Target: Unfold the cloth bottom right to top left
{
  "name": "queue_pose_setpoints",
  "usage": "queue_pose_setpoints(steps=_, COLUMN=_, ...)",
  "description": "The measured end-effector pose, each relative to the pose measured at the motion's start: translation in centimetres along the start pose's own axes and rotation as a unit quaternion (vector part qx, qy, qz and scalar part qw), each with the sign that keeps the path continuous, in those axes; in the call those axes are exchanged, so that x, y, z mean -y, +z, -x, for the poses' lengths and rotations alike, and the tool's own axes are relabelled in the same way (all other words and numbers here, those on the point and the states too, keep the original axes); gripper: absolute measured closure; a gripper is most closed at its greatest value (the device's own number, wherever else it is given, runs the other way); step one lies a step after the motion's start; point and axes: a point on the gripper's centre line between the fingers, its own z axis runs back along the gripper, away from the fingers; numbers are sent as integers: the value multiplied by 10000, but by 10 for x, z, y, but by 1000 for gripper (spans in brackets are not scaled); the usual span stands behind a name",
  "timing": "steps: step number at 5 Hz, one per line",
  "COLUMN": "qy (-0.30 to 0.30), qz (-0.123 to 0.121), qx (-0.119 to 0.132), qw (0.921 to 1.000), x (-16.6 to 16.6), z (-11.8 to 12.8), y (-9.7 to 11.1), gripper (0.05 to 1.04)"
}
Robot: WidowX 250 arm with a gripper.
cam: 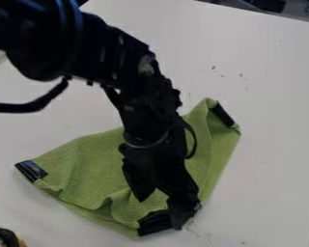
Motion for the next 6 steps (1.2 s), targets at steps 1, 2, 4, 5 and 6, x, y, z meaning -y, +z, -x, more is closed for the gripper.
queue_pose_setpoints(steps=1, qy=68, qz=85, qx=5, qw=9999, x=3, z=0, y=-12, gripper=83)
queue_pose_setpoints(steps=2, qy=-21, qz=143, qx=-143, qw=9998, x=0, z=0, y=-17, gripper=83)
queue_pose_setpoints(steps=4, qy=-40, qz=235, qx=-185, qw=9995, x=-4, z=-4, y=-23, gripper=83)
queue_pose_setpoints(steps=5, qy=-41, qz=304, qx=-229, qw=9993, x=-9, z=-6, y=-26, gripper=83)
queue_pose_setpoints(steps=6, qy=-46, qz=412, qx=-291, qw=9987, x=-15, z=-7, y=-32, gripper=113)
